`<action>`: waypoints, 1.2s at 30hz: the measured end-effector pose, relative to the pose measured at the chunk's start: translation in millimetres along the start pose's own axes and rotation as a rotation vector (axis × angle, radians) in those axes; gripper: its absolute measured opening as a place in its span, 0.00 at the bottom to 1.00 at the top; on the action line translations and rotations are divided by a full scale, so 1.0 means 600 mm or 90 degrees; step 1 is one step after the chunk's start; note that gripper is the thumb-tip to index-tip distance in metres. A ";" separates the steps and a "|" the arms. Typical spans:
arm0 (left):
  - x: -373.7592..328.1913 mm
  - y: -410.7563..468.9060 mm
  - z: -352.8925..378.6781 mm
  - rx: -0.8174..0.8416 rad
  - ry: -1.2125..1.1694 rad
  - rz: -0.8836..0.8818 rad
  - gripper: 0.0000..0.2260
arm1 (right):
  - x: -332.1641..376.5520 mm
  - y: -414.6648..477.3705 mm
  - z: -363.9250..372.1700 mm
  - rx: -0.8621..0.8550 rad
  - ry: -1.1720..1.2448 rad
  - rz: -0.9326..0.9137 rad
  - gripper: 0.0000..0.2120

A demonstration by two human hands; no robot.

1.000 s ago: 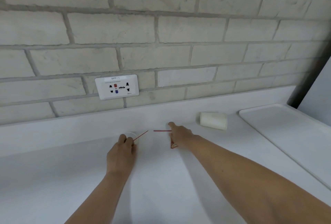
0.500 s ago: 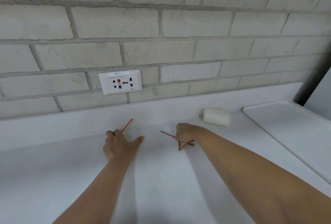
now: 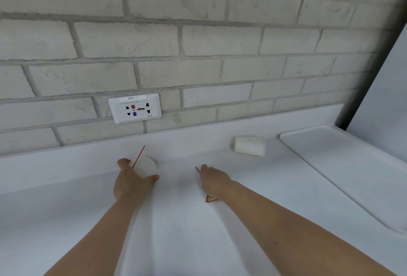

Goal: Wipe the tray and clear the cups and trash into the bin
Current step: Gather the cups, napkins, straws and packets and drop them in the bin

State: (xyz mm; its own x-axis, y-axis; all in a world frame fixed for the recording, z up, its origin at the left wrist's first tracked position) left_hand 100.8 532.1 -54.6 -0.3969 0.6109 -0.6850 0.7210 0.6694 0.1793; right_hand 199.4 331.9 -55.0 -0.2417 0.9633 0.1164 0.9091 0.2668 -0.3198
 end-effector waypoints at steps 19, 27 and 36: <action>-0.253 -0.179 0.038 -0.015 -0.113 0.250 0.12 | -0.256 -0.210 -0.054 -0.012 0.342 0.062 0.14; -0.427 -0.371 0.124 0.146 -0.241 0.349 0.10 | -0.447 -0.345 -0.074 -0.083 0.437 0.123 0.17; -0.581 -0.651 0.192 0.351 -0.333 0.424 0.10 | -0.663 -0.523 -0.054 -0.147 0.492 0.200 0.16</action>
State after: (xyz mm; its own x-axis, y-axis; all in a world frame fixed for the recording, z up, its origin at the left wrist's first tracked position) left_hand 23.1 9.1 33.0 0.3856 0.4383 -0.8119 0.9195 -0.1102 0.3772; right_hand 21.1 -136.0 29.3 0.2548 0.6795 0.6881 0.9615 -0.1024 -0.2549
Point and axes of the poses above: each hand's wrist, its own y-axis towards the middle knuckle, its own z-axis out of the palm, x = y × z, the point moved 7 cm from there along y, towards the middle knuckle, and after that the axes turned 15 degrees about z, right-handed, at the moved point
